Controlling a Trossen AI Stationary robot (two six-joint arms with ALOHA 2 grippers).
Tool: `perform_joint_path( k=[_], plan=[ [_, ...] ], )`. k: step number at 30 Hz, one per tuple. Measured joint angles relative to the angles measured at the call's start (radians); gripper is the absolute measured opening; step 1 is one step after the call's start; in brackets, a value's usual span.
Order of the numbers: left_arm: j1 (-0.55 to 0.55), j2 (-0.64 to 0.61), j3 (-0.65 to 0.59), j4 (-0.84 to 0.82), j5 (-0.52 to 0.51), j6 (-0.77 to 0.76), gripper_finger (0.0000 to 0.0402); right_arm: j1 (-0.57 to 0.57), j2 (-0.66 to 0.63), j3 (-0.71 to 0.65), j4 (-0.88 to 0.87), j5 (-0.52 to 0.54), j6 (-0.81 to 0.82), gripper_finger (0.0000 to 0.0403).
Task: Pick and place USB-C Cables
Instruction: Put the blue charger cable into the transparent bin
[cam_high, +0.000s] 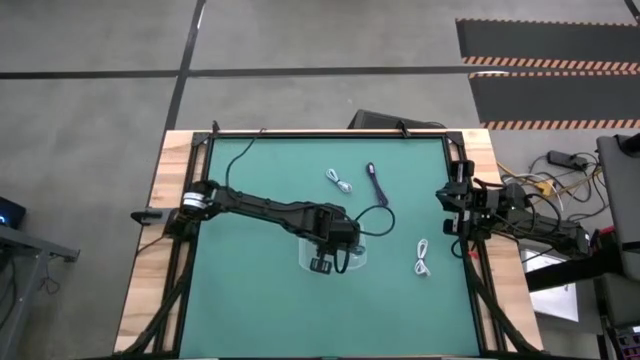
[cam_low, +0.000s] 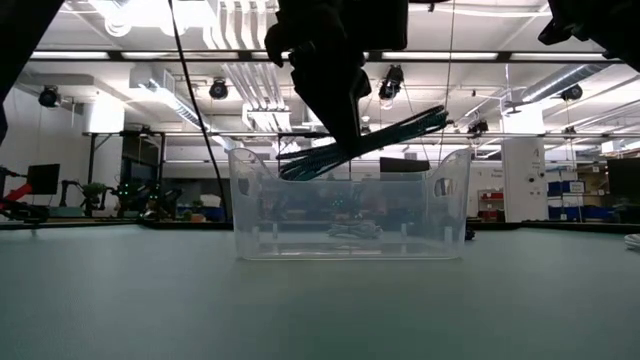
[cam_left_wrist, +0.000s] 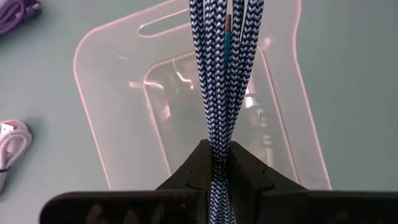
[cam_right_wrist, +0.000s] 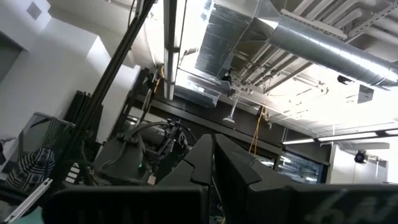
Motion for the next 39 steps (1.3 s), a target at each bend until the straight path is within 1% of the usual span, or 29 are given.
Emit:
perform_joint_path(
  k=[21, 31, 35, 39],
  plan=[
    [0.014, 0.000, -0.003, -0.011, 0.000, -0.005, 0.0012, 0.000, 0.000, 0.000, -0.004, 0.000, 0.000, 0.0009],
    [0.017, 0.000, -0.071, 0.007, 0.001, -0.030, 0.0012, 0.000, 0.000, 0.000, -0.015, 0.004, -0.012, 0.0009],
    [0.019, 0.000, -0.081, 0.027, 0.002, -0.032, 0.0012, 0.000, 0.000, 0.000, -0.027, 0.032, -0.016, 0.0009],
    [0.022, 0.000, -0.082, 0.030, 0.003, -0.029, 0.0012, 0.000, 0.000, 0.000, -0.027, 0.033, -0.017, 0.0009]
  ],
)
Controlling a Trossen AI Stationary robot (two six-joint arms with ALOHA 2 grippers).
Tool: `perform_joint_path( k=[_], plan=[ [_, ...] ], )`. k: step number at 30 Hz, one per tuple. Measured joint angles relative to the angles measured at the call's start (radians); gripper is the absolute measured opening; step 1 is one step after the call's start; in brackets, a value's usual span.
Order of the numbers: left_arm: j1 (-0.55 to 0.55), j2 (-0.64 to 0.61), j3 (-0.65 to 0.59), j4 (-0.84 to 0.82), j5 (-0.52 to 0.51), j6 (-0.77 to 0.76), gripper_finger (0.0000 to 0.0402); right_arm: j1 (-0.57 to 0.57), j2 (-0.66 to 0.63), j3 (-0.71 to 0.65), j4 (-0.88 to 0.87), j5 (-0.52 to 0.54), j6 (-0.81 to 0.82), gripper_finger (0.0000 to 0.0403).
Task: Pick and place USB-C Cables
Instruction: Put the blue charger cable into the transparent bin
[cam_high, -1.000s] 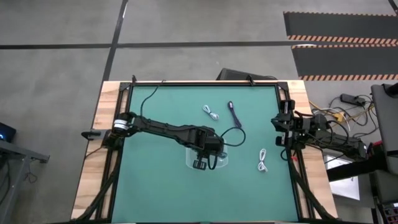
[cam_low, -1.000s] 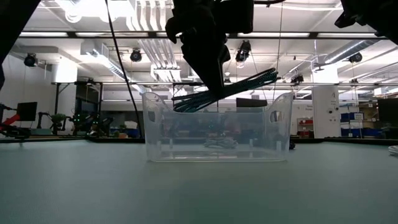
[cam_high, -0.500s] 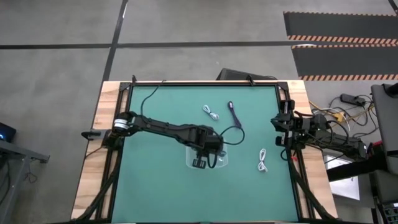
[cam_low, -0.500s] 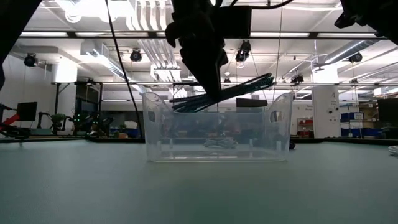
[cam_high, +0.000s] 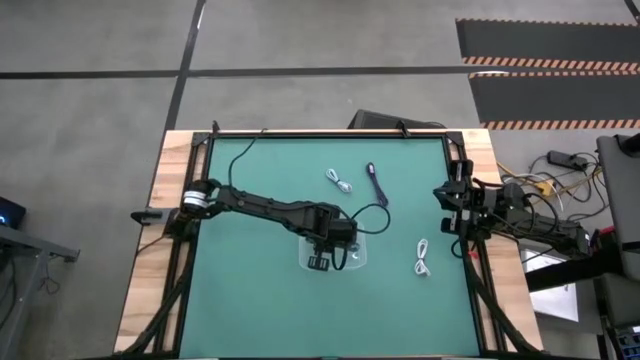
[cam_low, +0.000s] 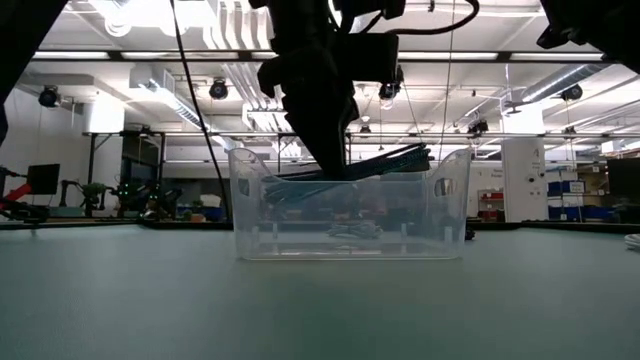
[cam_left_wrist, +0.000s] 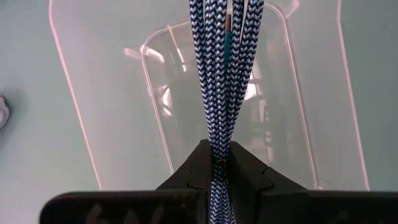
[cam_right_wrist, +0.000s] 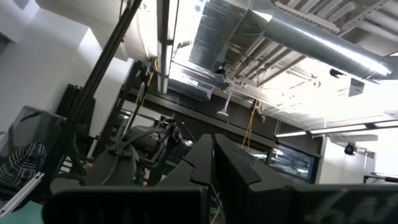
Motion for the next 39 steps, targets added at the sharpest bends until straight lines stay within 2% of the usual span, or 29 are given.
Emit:
perform_joint_path(
  k=[16, 39],
  plan=[
    [0.019, 0.047, -0.001, 0.018, 0.035, 0.000, 0.0012, 0.000, 0.000, 0.000, -0.001, 0.001, -0.003, 0.0009],
    [0.025, 0.049, -0.026, 0.027, 0.037, -0.002, 0.0012, 0.000, 0.000, 0.000, -0.002, 0.002, -0.003, 0.0009]
  ],
)
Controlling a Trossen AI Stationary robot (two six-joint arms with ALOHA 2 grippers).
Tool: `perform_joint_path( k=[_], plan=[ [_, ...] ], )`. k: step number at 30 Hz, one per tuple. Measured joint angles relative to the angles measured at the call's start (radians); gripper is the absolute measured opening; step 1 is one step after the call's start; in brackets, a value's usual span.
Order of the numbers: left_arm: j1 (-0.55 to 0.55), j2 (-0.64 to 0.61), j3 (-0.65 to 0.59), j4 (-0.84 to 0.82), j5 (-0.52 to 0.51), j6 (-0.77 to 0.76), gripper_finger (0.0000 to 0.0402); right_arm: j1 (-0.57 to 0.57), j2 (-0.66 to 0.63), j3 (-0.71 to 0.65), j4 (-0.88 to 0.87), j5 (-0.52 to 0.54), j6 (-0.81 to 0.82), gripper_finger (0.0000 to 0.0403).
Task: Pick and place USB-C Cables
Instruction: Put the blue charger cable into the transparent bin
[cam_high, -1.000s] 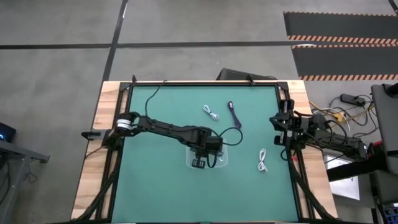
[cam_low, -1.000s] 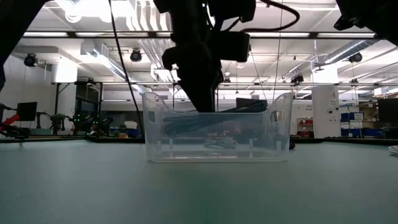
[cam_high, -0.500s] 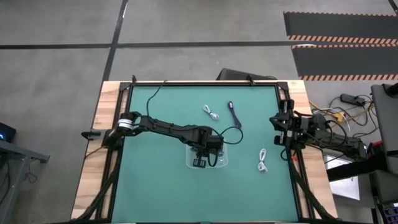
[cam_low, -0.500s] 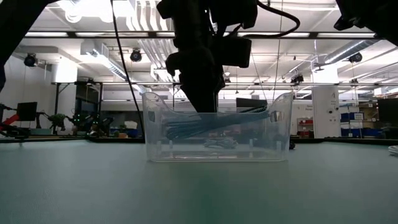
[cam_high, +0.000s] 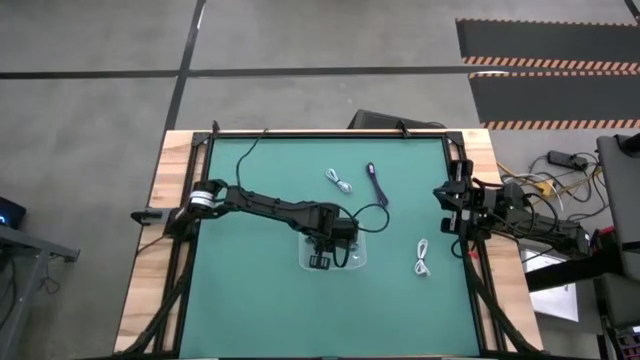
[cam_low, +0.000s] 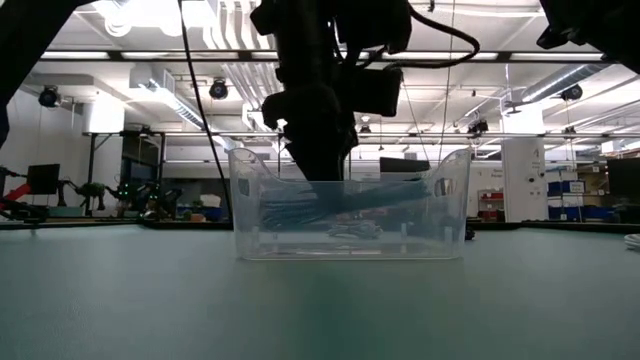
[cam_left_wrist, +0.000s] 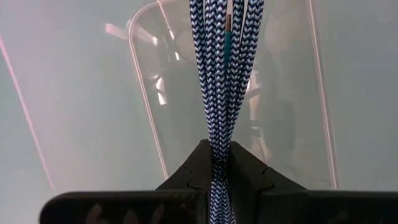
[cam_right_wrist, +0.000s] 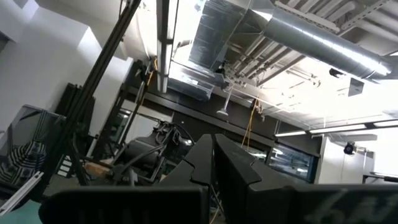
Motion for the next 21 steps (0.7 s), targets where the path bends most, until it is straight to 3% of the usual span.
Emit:
perform_joint_path(
  k=[21],
  plan=[
    [0.005, 0.000, -0.037, 0.039, 0.000, 0.000, 0.0012, 0.000, 0.000, 0.000, -0.002, 0.000, -0.005, 0.0009]
  ],
)
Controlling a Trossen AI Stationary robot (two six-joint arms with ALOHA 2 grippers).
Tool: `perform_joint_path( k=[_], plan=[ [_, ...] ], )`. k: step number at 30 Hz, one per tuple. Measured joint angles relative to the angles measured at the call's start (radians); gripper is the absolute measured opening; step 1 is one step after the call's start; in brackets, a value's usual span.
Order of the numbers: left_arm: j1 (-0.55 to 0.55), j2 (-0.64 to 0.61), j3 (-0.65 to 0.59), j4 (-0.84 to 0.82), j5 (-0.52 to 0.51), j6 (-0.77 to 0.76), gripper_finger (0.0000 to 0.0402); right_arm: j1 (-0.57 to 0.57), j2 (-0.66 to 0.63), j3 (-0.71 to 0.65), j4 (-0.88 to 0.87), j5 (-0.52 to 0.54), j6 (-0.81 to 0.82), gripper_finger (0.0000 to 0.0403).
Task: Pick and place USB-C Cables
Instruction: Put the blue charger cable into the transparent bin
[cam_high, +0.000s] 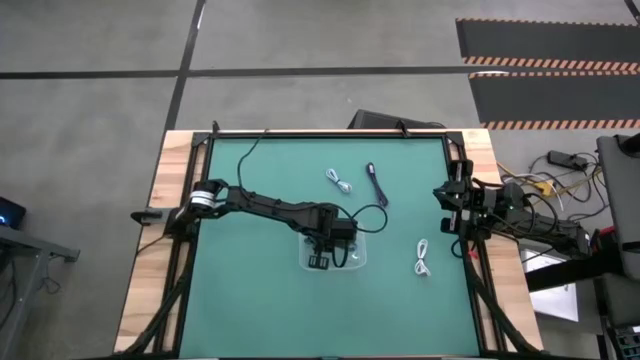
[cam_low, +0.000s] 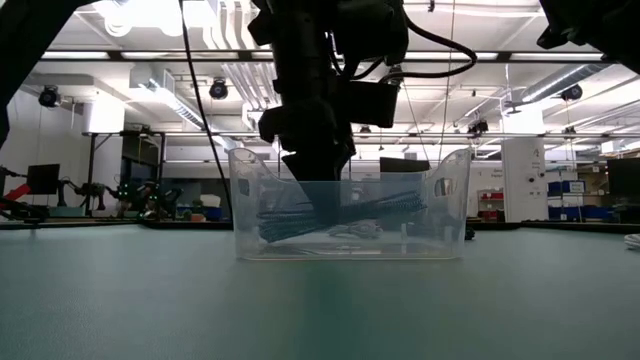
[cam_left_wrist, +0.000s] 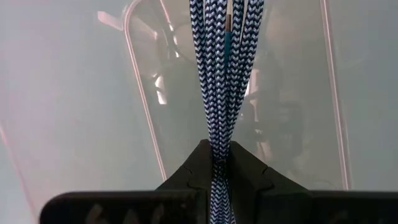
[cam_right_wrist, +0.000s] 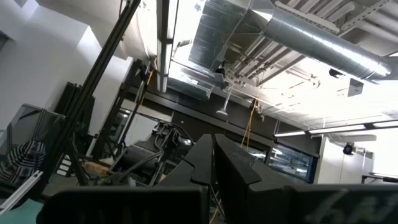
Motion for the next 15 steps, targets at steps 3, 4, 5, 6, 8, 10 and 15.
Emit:
perform_joint_path(
  k=[3, 4, 5, 6, 8, 10, 15],
  plan=[
    [0.000, 0.000, 0.000, 0.001, 0.000, 0.000, 0.0012, 0.000, 0.000, 0.000, 0.000, 0.000, 0.001, 0.0009],
    [0.000, 0.000, 0.000, 0.001, 0.000, 0.000, 0.0012, 0.000, 0.000, 0.000, 0.000, 0.000, 0.001, 0.0009],
    [0.000, 0.000, -0.001, 0.001, 0.000, 0.000, 0.0012, 0.000, 0.000, 0.000, 0.000, 0.000, 0.001, 0.0009],
    [0.000, 0.000, -0.001, 0.001, 0.000, 0.000, 0.0012, 0.000, 0.000, 0.000, 0.000, 0.000, 0.001, 0.0009],
    [0.000, 0.000, -0.001, 0.002, 0.000, 0.000, 0.0012, 0.000, 0.000, 0.000, 0.000, 0.000, 0.001, 0.0009],
    [0.000, 0.000, -0.001, 0.002, 0.000, 0.000, 0.0017, 0.000, 0.000, 0.000, 0.000, 0.000, 0.001, 0.0009],
    [0.000, 0.000, -0.001, 0.009, -0.001, 0.000, 0.0040, 0.000, 0.000, 0.000, 0.000, 0.000, 0.001, 0.0009]
  ],
)
